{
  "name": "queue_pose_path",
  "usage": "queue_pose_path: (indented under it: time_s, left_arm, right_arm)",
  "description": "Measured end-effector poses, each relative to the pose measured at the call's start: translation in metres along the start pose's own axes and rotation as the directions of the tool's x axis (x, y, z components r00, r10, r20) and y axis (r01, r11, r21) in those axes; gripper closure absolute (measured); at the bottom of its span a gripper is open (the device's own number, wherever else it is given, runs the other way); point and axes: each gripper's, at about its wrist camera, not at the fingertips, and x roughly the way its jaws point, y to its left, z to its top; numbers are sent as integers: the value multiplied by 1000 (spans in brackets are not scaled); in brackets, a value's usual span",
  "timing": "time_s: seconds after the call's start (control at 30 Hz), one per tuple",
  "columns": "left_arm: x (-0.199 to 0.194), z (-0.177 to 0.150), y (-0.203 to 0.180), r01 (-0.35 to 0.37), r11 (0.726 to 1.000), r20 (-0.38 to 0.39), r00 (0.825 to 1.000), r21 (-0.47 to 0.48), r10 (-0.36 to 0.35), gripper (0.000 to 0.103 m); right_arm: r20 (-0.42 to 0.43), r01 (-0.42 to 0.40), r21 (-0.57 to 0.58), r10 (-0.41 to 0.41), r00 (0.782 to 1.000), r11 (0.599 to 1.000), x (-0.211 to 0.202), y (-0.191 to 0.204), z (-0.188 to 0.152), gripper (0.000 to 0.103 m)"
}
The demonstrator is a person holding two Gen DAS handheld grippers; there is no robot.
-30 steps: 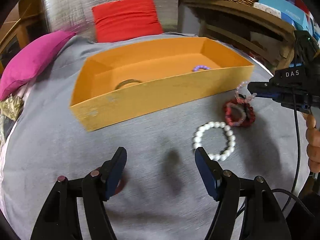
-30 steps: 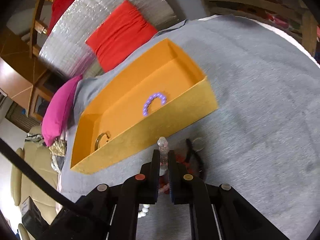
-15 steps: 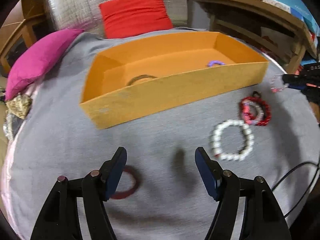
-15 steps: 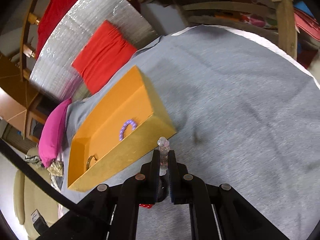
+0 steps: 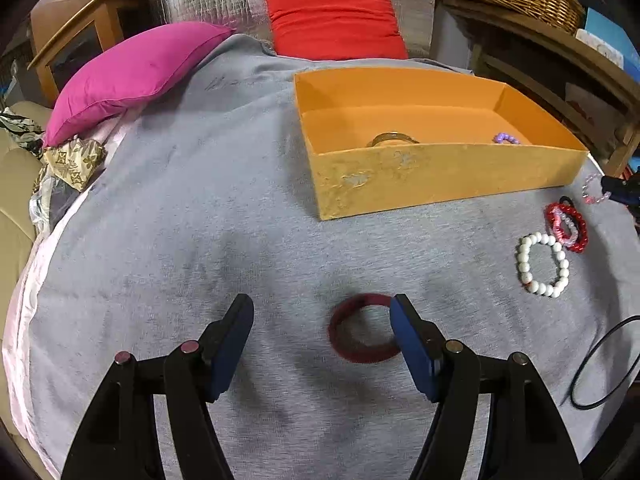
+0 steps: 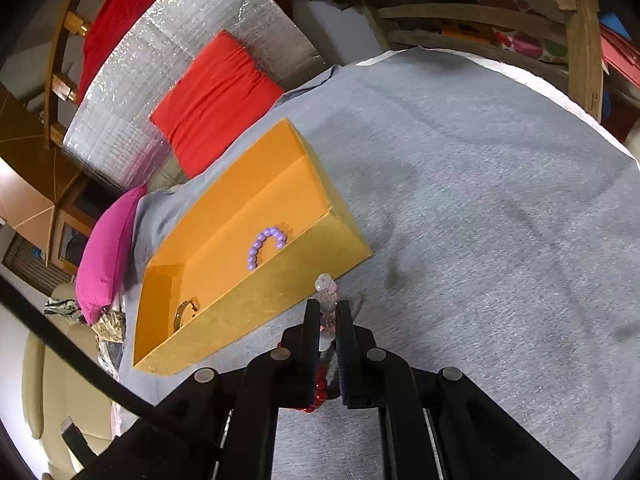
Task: Organize jewelry
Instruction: 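Grasp the dark red fabric ring with the left gripper while the right lifts the clear bracelet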
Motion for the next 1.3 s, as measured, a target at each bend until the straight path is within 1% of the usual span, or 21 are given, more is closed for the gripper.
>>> queue_pose_path:
  time_s: [0.17, 0.27, 0.37, 0.43, 0.57, 0.73, 0.83, 0.9, 0.97, 1.07, 1.13, 1.3]
  left_arm:
    - [-8, 4, -28, 38, 997, 25, 999, 66, -40, 32]
    - [-10, 6, -36, 2, 995, 45, 999, 100, -7, 32]
    - [-4, 5, -29, -3, 995, 22, 1000, 95, 1, 32]
    - [-2, 4, -20, -26, 995, 10, 1000, 93, 25, 32]
    - [0, -5, -1, -31, 996, -25, 999, 82, 33, 32]
    - [6, -16, 1, 45, 995, -80, 996, 93, -38, 32]
    - [8, -17, -5, 66, 992, -93, 994, 111, -56, 32]
    - [11, -17, -8, 69, 993, -105, 993, 99, -59, 32]
    - [15, -15, -11, 79, 993, -120, 990, 91, -68, 32]
    - [19, -13, -17, 84, 991, -121, 990, 103, -71, 32]
    - [22, -12, -18, 88, 991, -118, 990, 99, -76, 32]
    - [32, -7, -15, 108, 993, -117, 988, 58, -100, 33]
  right_arm:
    - [-9, 14, -1, -14, 1000, 1000, 3, -2, -1, 94]
    - [-2, 10, 6, -10, 1000, 1000, 0, -5, 1, 94]
    - [-4, 5, 5, -5, 1000, 1000, 0, -5, 2, 94]
    - [-8, 0, -1, 0, 1000, 1000, 0, -3, 1, 94]
    - [-10, -4, -18, 4, 1000, 1000, 0, 3, -1, 94]
    - [-13, -4, -31, 4, 1000, 999, 3, 9, -3, 94]
    - [-17, -3, -44, 2, 1000, 999, 5, 13, -6, 95]
    - [3, -9, -45, 9, 1000, 999, 0, 13, -4, 95]
    - [85, -30, -22, 32, 996, 999, -19, 6, 4, 95]
    - [174, -22, 14, 19, 984, 1000, -39, -11, 14, 94]
    - [186, -18, 55, 7, 982, 998, -45, -25, 20, 94]
    - [177, -25, 156, -3, 984, 987, -50, -57, 29, 94]
